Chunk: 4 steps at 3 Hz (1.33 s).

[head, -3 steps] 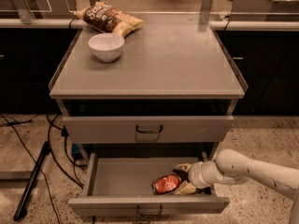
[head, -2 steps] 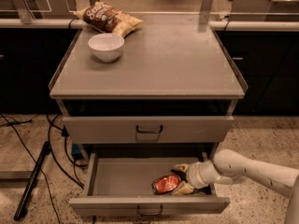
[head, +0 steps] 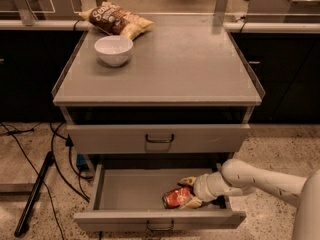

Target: Pick coke can from middle drawer and place on counter

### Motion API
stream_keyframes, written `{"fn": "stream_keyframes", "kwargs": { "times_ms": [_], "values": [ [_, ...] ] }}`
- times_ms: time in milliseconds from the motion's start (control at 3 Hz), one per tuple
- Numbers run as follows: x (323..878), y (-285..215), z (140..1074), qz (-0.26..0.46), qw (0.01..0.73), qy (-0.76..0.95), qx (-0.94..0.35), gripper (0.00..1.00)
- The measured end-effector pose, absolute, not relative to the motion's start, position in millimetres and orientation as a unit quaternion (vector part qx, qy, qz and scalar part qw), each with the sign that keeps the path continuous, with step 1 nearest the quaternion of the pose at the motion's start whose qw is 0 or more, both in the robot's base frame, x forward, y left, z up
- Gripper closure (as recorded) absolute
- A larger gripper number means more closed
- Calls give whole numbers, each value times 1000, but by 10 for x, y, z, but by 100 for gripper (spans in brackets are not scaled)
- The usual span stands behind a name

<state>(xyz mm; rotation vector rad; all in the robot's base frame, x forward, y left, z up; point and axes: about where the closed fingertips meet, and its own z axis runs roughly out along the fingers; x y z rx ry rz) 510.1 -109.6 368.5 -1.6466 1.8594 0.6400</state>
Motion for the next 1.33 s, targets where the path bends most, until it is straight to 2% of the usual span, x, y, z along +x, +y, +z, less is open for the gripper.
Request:
{"fn": "stream_keyframes", "kwargs": {
  "times_ms": [333,1000,1333],
  "values": [
    [5101,-1096,3685,239,284,695,-615,55],
    [5098,-1092,3685,240,284,695,-615,100],
    [5098,-1092,3686,240,285,695,-615,100]
  ]
}}
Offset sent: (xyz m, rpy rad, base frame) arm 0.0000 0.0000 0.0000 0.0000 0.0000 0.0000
